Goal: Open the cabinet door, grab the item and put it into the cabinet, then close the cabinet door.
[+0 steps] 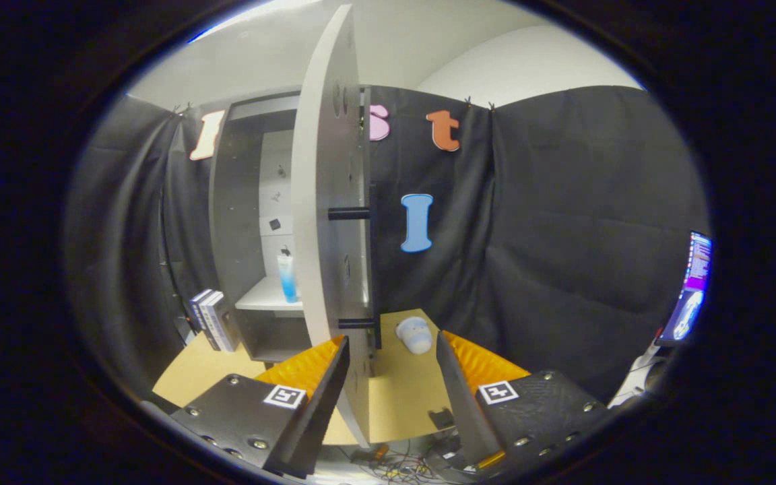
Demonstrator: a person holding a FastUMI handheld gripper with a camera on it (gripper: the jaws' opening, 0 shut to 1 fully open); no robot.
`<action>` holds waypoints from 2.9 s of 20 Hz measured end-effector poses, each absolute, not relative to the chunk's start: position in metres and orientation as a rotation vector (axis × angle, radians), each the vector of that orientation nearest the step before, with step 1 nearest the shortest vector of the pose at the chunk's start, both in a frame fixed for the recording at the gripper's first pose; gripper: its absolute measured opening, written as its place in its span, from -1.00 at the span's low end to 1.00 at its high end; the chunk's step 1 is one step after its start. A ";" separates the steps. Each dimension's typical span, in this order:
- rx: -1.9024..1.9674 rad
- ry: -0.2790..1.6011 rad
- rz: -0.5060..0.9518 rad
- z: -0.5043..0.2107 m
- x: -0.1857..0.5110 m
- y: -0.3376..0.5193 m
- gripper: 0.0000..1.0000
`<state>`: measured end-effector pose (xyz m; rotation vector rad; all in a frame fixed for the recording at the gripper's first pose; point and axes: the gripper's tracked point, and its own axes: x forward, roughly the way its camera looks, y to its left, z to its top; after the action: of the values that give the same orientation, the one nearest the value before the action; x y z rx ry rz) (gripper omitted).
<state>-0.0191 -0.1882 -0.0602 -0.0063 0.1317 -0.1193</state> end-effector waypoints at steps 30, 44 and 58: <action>-0.022 0.110 0.351 -0.080 0.142 0.053 1.00; -0.043 0.030 0.212 -0.086 0.225 0.084 1.00; -0.008 0.041 0.171 -0.087 0.228 0.091 1.00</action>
<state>0.2276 0.0911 -0.0869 -0.0081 0.0407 0.1708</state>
